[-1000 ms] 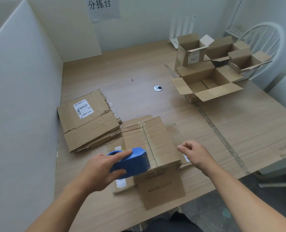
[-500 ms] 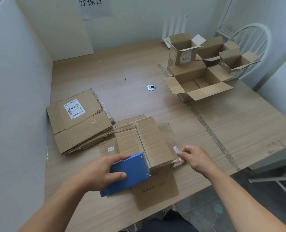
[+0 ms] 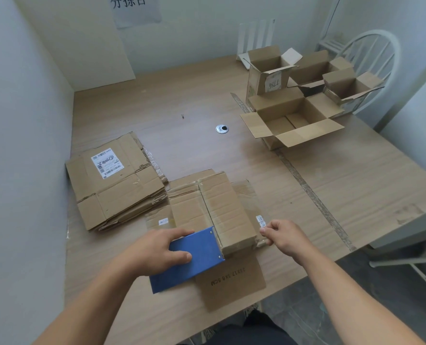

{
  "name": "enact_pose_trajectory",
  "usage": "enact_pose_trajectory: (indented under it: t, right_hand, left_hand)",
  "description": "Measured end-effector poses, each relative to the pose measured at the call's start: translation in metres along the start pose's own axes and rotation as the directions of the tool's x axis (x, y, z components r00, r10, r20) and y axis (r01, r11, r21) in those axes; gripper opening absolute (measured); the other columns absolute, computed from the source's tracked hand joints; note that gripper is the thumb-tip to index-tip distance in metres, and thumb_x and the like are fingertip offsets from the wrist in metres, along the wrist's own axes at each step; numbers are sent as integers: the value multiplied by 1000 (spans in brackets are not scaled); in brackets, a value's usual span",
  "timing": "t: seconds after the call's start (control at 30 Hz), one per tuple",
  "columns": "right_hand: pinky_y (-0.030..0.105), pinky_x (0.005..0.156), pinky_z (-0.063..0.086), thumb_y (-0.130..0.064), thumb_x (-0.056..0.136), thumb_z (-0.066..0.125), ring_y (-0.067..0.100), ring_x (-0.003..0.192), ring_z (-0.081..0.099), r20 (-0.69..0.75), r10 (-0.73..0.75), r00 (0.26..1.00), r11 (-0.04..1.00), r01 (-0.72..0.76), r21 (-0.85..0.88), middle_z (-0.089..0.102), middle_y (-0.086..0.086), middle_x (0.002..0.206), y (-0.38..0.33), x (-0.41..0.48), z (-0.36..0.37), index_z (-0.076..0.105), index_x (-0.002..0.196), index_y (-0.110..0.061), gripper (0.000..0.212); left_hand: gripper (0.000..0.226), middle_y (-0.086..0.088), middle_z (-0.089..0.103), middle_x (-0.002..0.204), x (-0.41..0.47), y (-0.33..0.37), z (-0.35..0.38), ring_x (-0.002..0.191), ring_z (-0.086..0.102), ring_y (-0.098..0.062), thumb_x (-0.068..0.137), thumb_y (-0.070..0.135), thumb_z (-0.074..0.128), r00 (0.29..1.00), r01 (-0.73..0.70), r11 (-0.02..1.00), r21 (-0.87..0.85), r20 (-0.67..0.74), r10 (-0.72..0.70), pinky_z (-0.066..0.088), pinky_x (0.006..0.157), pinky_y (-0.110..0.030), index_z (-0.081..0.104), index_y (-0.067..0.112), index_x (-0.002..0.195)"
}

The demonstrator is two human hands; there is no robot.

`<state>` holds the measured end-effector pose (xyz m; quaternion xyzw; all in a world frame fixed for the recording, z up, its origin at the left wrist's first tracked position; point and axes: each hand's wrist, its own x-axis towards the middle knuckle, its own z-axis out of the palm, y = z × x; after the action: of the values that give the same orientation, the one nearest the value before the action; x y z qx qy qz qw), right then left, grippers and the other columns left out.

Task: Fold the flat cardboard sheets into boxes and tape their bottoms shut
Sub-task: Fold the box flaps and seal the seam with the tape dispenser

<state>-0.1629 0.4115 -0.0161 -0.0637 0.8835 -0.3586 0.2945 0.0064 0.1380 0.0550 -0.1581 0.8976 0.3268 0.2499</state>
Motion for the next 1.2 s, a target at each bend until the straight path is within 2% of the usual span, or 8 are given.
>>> enact_pose_trajectory:
  t: [0.23,0.4,0.47,0.6,0.7,0.8,1.07,1.2]
  right_hand:
    - [28,69,43,-26,93,64,13,67,59,91,87,992,995,-90,32,64,-5,57,7,14,8,68,80,-10,21]
    - [19,55,39,-28,92,66,17,61,51,97,115,989,987,-125,104,55,1,58,12,15,18,61,70,-14,26]
    - [13,48,36,-28,93,66,17,64,49,112,134,985,976,-150,158,53,2,67,11,12,20,63,81,-14,19]
    - [28,75,42,-38,83,74,19,94,58,4,126,992,988,-126,90,58,5,106,17,15,24,54,111,-27,36]
    - [27,66,38,-30,85,69,17,80,57,-79,59,995,998,-59,3,60,10,104,13,12,29,62,84,-24,10]
    - [29,65,38,-24,89,58,18,78,55,-85,19,996,999,-22,-39,64,7,91,8,6,36,58,69,-20,20]
    - [27,80,40,-31,89,70,15,95,54,25,-193,981,969,195,-151,54,-7,98,20,1,36,55,89,-25,15]
    - [19,68,34,-24,86,75,19,82,51,-19,-319,948,933,311,-180,52,-6,82,28,6,35,51,75,-19,27]
  left_hand:
    - [68,16,59,125,9,3,3,105,57,-9,70,60,54,996,68,998,-8,56,-67,49,90,-34,47,51,137]
    - [61,13,59,123,15,4,3,105,56,-11,75,57,58,994,96,995,12,45,-96,49,89,-34,49,51,135]
    - [55,12,59,123,17,4,4,105,56,-12,82,52,61,995,91,995,34,33,-92,48,87,-32,48,50,136]
    - [52,12,59,122,18,3,4,104,56,-11,85,51,61,996,85,996,38,33,-86,49,87,-33,48,50,136]
    - [52,13,59,122,18,4,4,104,57,-11,85,51,61,996,81,996,45,35,-82,49,86,-31,49,49,135]
    - [51,13,59,120,18,4,4,103,57,-10,83,51,61,996,82,996,31,35,-83,50,86,-32,50,50,134]
    - [59,14,60,120,16,3,5,103,57,-10,74,57,57,996,81,997,8,31,-82,50,88,-34,50,51,132]
    - [50,14,61,121,15,2,6,103,58,-9,84,50,62,997,75,997,3,15,-75,50,88,-33,51,50,133]
